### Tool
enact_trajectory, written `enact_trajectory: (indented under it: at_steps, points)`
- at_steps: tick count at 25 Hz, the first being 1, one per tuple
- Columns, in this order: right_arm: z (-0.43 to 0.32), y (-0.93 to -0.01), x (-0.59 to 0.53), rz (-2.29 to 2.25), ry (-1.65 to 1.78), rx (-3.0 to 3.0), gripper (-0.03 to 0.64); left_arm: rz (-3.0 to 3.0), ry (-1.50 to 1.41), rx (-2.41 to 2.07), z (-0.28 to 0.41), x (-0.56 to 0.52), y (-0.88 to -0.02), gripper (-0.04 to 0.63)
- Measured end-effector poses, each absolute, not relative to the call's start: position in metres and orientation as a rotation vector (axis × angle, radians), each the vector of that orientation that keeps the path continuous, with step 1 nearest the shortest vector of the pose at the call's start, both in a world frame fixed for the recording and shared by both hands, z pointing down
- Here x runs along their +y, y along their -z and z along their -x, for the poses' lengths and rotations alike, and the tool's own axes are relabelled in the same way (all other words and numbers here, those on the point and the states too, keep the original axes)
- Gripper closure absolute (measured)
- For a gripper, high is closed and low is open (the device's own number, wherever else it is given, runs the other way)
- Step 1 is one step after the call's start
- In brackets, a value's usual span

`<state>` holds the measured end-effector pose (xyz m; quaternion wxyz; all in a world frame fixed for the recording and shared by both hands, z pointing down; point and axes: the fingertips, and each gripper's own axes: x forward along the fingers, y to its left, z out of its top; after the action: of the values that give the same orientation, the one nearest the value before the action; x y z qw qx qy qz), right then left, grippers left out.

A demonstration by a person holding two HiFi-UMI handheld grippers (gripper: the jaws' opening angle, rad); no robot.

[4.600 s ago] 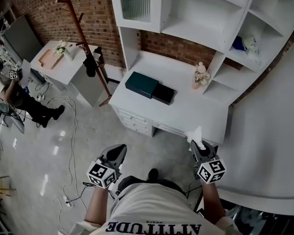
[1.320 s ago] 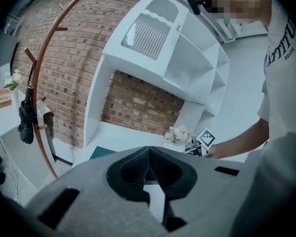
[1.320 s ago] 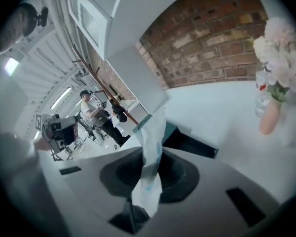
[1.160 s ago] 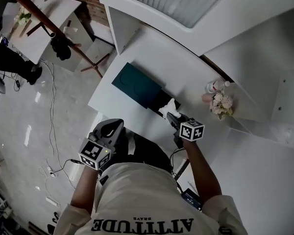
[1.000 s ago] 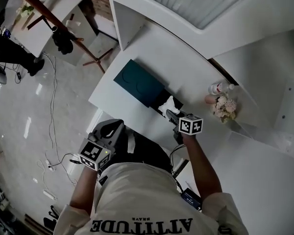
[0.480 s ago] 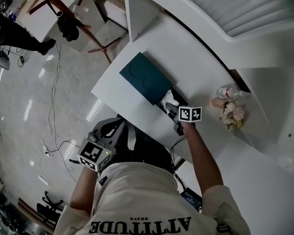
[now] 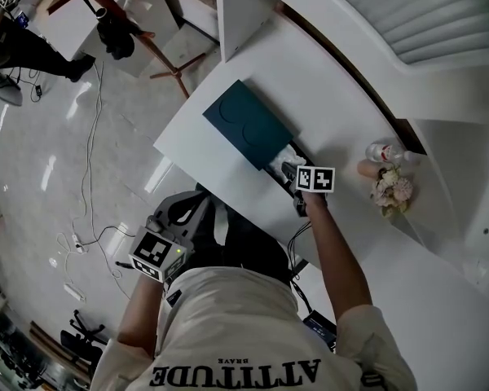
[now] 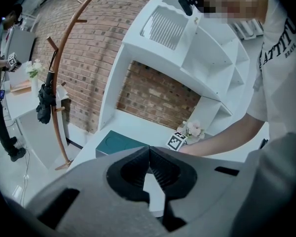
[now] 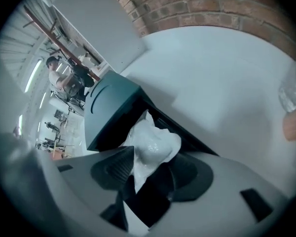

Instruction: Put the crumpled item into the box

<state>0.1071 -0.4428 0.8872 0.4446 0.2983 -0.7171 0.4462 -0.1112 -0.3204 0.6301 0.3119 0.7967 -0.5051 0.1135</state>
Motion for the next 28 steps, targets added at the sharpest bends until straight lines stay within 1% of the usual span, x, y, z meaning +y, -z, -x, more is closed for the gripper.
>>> enact_trajectory:
  at_steps: [4,11,19,22,28]
  points:
    - [-0.119,-0.877,-0.440,-0.760,-1.101,-1.775,0.380,-2.119,-0.296,-1.331,0.111,-0.321,-0.627,0.569]
    - [-0.136,-0.851,-0.432,-0.832,-1.115,-1.813,0.380,-2.179,-0.278,-1.309,0.110,-0.321,-0.616,0.569]
    - [-0.129,-0.795,-0.416,-0.902,-1.082,-1.987,0.383,-2.252,-0.246,-1.278,0.121,-0.308,-0.599,0.569]
    - [-0.125,-0.771,-0.407,-0.930,-1.028,-2.049,0.414,-2.279,-0.235,-1.260,0.125,-0.300,-0.595,0.569]
    - [-0.119,-0.718,-0.384,-1.020,-0.893,-2.158,0.499,-2.341,-0.217,-1.205,0.131,-0.283,-0.588,0.569]
